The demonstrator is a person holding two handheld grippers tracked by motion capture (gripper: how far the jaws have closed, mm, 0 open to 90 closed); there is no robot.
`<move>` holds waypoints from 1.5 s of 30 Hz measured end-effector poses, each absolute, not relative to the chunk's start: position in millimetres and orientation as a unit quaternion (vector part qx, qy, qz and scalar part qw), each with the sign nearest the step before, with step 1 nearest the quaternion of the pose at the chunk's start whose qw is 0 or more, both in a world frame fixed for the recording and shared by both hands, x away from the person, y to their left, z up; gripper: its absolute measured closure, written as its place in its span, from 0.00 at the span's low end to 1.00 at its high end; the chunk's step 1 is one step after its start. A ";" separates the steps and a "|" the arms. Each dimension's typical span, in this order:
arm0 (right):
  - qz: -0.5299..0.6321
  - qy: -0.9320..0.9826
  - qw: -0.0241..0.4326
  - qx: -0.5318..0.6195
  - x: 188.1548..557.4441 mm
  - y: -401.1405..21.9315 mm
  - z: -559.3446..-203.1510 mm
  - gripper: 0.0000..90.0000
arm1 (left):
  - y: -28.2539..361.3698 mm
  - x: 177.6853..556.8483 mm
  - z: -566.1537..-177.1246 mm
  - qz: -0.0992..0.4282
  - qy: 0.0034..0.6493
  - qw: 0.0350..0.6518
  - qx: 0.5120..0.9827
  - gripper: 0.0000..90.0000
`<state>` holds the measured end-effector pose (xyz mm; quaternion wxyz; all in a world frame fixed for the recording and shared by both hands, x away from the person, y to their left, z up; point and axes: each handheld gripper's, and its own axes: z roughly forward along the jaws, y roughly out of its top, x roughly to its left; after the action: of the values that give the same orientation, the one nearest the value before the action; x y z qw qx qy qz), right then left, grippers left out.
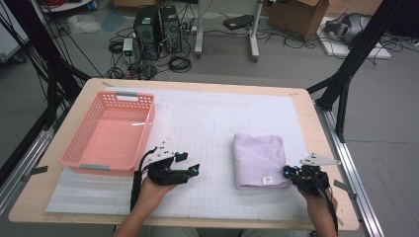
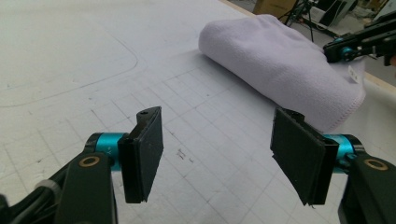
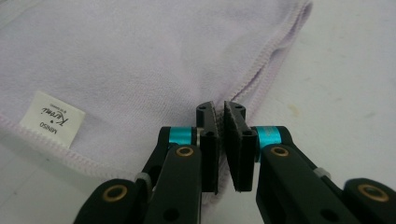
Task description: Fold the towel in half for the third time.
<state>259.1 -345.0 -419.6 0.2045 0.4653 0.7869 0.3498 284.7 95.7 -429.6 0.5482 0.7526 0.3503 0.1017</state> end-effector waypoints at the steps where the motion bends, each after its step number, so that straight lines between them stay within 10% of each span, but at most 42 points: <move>1: 0.344 0.788 0.211 0.465 256.8 -346.7 -417.5 0.94 | 95.8 284.5 -429.5 0.102 0.351 0.548 0.752 0.39; 11: 0.386 0.758 0.251 0.462 249.4 -345.2 -408.5 0.57 | 95.1 284.4 -430.2 0.103 0.349 0.547 0.754 0.38; 26: 0.385 0.818 0.159 0.396 280.7 -279.8 -433.3 0.71 | 99.0 285.0 -429.8 0.103 0.353 0.550 0.750 0.38; 45: 0.418 0.761 0.213 0.447 247.5 -349.2 -416.2 0.57 | 96.7 283.7 -430.3 0.111 0.344 0.555 0.750 0.32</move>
<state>247.5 -349.2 -416.2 0.2127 0.4473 0.7615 0.4181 283.7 96.7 -430.3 0.5548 0.7496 0.3435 0.1106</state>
